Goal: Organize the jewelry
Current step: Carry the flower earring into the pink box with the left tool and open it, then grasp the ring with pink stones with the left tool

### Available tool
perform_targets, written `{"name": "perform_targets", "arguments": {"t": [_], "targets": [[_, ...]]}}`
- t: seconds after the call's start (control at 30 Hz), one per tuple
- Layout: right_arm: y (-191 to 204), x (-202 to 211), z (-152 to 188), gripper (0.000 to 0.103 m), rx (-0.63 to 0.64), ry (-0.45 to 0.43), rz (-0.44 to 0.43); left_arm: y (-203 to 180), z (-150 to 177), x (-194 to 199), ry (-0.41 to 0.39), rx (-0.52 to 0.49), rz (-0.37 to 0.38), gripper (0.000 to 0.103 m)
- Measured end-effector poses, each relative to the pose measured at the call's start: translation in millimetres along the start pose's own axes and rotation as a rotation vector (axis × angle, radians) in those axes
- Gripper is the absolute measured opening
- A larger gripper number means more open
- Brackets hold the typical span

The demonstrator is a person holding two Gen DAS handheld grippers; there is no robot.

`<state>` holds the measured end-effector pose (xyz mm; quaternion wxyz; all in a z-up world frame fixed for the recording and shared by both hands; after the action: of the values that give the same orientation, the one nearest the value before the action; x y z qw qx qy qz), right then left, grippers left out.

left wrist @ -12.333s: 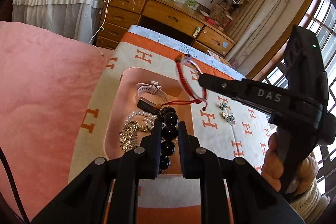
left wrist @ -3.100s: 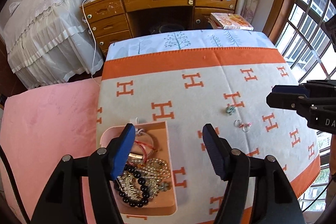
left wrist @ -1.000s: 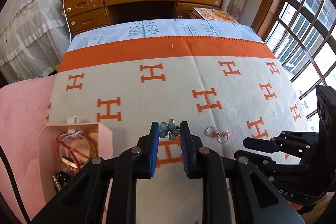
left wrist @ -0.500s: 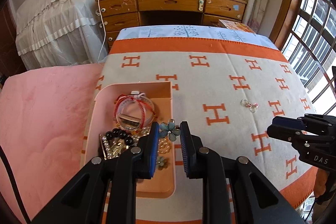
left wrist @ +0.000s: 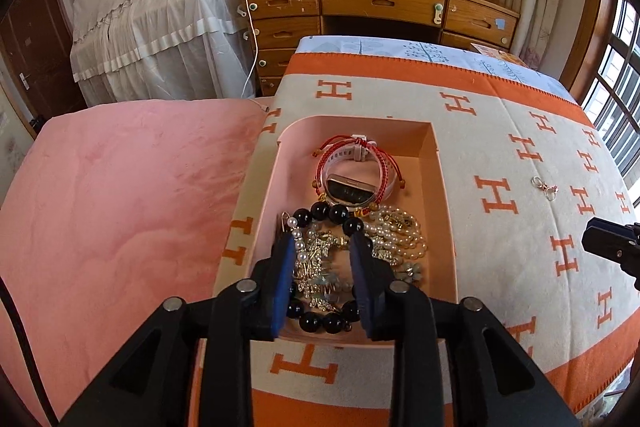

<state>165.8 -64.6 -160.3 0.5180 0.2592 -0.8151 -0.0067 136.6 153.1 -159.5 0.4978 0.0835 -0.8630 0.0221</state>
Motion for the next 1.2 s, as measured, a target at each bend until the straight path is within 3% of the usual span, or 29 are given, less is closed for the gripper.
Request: {"name": "perform_targets", "arguments": {"t": [0.03, 0.07, 0.1, 0.3, 0.57, 0.77, 0.83, 1.0, 1.1, 1.2], "targets": [[0, -2, 2, 0.026, 0.003, -0.001, 0.003, 0, 2, -1, -0.001, -0.004, -0.002, 0.052], [0, -6, 5, 0.026, 0.003, 0.003, 0.009, 0, 4, -2, -0.009, -0.006, -0.009, 0.07], [-2, -9, 8, 0.026, -0.002, 0.009, 0.02, 1, 5, 0, -0.028, -0.005, -0.021, 0.077], [-13, -26, 23, 0.026, -0.047, 0.053, 0.017, -9, 2, 17, -0.097, -0.05, -0.055, 0.077], [-33, -18, 23, 0.026, -0.103, 0.014, 0.014, -50, -9, 38, -0.135, -0.074, 0.031, 0.077], [-46, -6, 19, 0.026, -0.137, -0.036, -0.001, -105, -28, 38, -0.139, -0.139, 0.118, 0.077], [-51, -2, 16, 0.026, -0.143, -0.054, 0.006, -124, -34, 33, -0.128, -0.153, 0.145, 0.074], [-71, 5, 12, 0.026, -0.164, -0.086, 0.031, -174, -36, -2, 0.023, -0.138, 0.282, 0.028], [-84, 8, 11, 0.026, -0.184, -0.101, 0.031, -200, -34, -29, 0.136, -0.096, 0.371, 0.02], [-96, 9, 12, 0.026, -0.204, -0.108, 0.021, -220, -34, -51, 0.202, -0.053, 0.419, 0.02]]}}
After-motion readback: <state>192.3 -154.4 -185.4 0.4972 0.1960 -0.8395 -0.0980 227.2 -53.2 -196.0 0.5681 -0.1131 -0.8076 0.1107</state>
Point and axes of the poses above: each gripper's, at about its wrist camera, not at the fingertips, and x roughly against the way its jaws point, y to its left, z to its underside, the point moved 10 cm from there along -x, roughly the way its jaws point, and after that the axes turned 6 degrees about y, right-handed, at the moved point
